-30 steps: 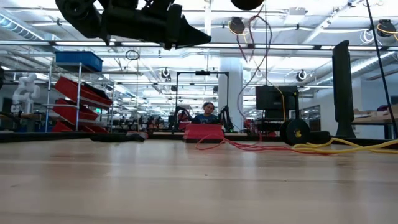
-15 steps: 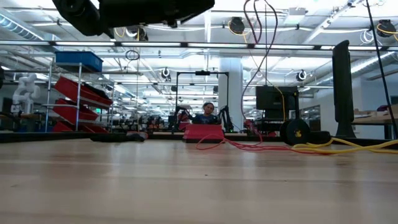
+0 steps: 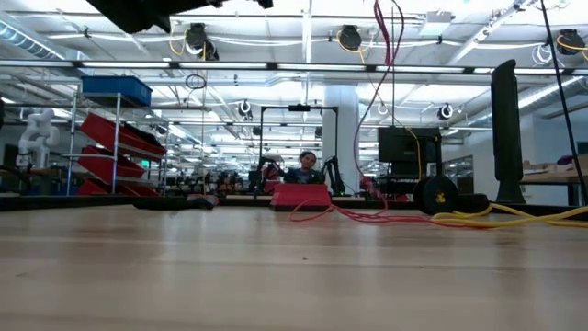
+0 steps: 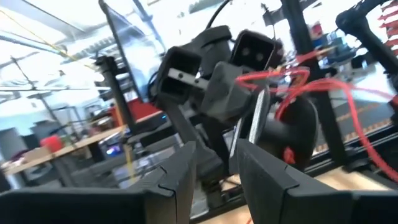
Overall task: Coil cords
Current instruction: Uncoil the red wire from the spool
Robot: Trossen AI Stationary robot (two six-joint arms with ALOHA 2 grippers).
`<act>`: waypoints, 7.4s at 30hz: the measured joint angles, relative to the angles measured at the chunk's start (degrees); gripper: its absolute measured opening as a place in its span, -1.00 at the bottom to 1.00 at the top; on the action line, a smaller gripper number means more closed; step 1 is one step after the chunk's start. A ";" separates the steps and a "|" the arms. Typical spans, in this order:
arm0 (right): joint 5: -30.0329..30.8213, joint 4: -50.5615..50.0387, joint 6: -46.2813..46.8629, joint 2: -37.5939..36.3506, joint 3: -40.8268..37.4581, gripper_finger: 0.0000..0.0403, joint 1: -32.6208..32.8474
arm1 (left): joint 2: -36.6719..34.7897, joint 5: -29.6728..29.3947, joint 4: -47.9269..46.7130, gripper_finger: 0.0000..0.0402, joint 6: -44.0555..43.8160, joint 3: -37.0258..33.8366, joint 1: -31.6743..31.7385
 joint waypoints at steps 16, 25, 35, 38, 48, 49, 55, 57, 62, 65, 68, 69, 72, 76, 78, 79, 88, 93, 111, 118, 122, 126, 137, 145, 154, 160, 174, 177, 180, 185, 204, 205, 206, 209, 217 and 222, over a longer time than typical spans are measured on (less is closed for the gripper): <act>-8.22 5.25 1.52 1.27 0.00 -1.00 -3.80 | 0.37 5.94 -0.82 -0.38 -4.10 1.17 -0.25; -9.80 9.62 1.10 6.00 0.00 -1.00 -6.20 | 0.37 5.92 -0.27 -0.38 -5.72 1.17 -0.25; -5.42 9.19 -0.90 4.96 0.00 -1.00 -5.50 | 0.37 4.41 -1.18 -0.38 -5.55 1.17 -0.24; -2.57 6.84 -1.68 3.57 0.00 -1.00 -4.24 | 0.37 4.33 -1.42 -0.38 -5.58 1.17 -0.26; 5.22 2.60 -2.41 -1.35 0.04 -1.00 0.51 | 0.43 6.51 -1.75 -0.38 -7.02 1.17 -0.46; 5.15 2.36 -2.58 -1.40 0.04 -1.00 0.73 | 0.43 6.73 -1.69 -0.38 -7.02 1.17 -0.47; 2.24 2.13 -1.69 -1.20 0.04 -1.00 0.55 | 0.43 6.21 -1.56 -0.38 -7.03 1.17 -0.43; 0.32 2.14 -1.22 -0.79 0.04 -1.00 0.09 | 0.43 4.22 -1.58 -0.38 -7.03 1.43 -0.43; -0.28 2.57 -0.22 -0.09 0.04 -1.00 -1.02 | 0.43 2.75 1.95 -0.38 -6.84 1.83 -0.36; -0.30 2.36 -0.17 0.13 0.04 -1.00 -1.05 | 0.43 2.84 2.79 -0.38 -6.70 1.83 -0.41; -0.44 2.53 -0.20 0.11 0.04 -1.00 -1.02 | 0.43 3.50 1.65 -0.38 -6.76 1.83 -0.36; -0.57 2.49 -0.18 0.11 0.04 -1.00 -1.02 | 0.43 3.95 1.17 -0.38 -6.87 1.83 -0.34; -0.71 2.75 -0.18 0.11 0.04 -1.00 -1.21 | 0.43 4.94 1.06 -0.38 -6.97 1.83 -0.39; -2.71 4.15 0.22 0.21 0.04 -1.00 -1.98 | 0.43 5.00 1.10 -0.38 -7.01 1.83 -0.37; -3.95 4.74 0.64 0.38 0.04 -1.00 -2.78 | 0.43 5.00 1.08 -0.38 -7.01 1.83 -0.36; -4.73 4.82 1.22 0.54 0.04 -1.00 -3.23 | 0.43 4.99 1.06 -0.38 -7.03 1.83 -0.36; -7.41 6.09 2.56 2.63 0.04 -1.00 -5.80 | 0.43 4.48 0.44 -0.38 -7.03 1.85 -0.21; -9.72 8.61 2.58 3.55 0.03 -1.00 -6.86 | 0.41 4.29 -0.25 -0.38 -7.06 1.88 -0.21; -9.65 8.02 3.98 3.78 0.02 -1.00 -7.36 | 0.41 4.24 -0.82 -0.40 -7.01 1.89 0.58; -9.63 8.02 3.93 3.78 0.02 -1.00 -7.38 | 0.41 4.24 -0.82 -0.69 -6.97 1.89 0.58; -9.58 8.12 4.06 3.76 0.02 -1.00 -7.66 | 0.41 4.25 -0.84 -0.91 -6.77 1.90 0.58; -9.56 8.15 4.20 3.74 0.02 -1.00 -7.76 | 0.34 4.24 -0.86 -0.95 -6.36 1.89 0.60; -8.95 8.10 3.85 3.74 0.02 -1.00 -7.76 | 0.34 4.23 -1.02 -0.98 -5.05 1.89 0.60; -2.17 7.89 2.87 3.76 0.02 -0.97 -7.08 | 0.34 3.39 -1.54 -0.99 -3.54 1.90 0.77; 10.11 5.54 2.78 3.76 0.00 -0.83 -5.58 | 0.37 2.97 -2.81 -1.00 -3.93 1.89 2.50; 19.35 1.10 2.85 3.76 0.00 -0.82 -4.12 | 0.37 2.69 -5.02 -1.00 -5.02 1.89 3.42; 24.16 -15.58 5.25 3.74 -0.02 -0.82 -4.69 | 0.37 -3.02 -7.91 -1.00 -5.57 1.89 6.39; 23.74 -15.51 7.00 3.74 -0.02 -0.82 -4.61 | 0.37 -3.28 -9.30 -1.00 -5.60 1.89 6.83; 23.72 -15.21 7.48 3.74 -0.02 -0.82 -4.63 | 0.37 -4.63 -10.83 -1.00 -5.66 1.89 6.87; 23.50 -14.26 7.50 3.72 -0.02 -0.82 -4.63 | 0.37 -6.77 -12.26 -1.00 -5.25 1.89 7.33; 32.46 -3.96 20.60 4.79 0.00 -0.82 -7.65 | 0.37 -11.16 -13.07 -1.00 -5.48 1.87 9.99; 32.52 -3.94 20.59 4.79 0.00 -0.82 -7.65 | 0.37 -11.17 -13.06 -1.00 -5.48 1.87 9.97; 32.60 -3.94 20.59 4.79 0.00 -0.82 -7.66 | 0.37 -11.17 -12.96 -1.00 -5.49 1.87 9.93; 32.58 -3.94 20.57 4.79 0.00 -0.82 -7.64 | 0.37 -11.17 -12.88 -1.00 -5.49 1.87 9.93; 32.57 -3.97 20.57 4.79 0.00 -0.82 -7.63 | 0.37 -11.04 -16.38 -1.00 -5.46 1.87 9.17; 32.56 -3.96 20.56 4.79 0.00 -0.82 -7.63 | 0.39 -11.02 -16.64 -1.00 -5.53 1.87 9.19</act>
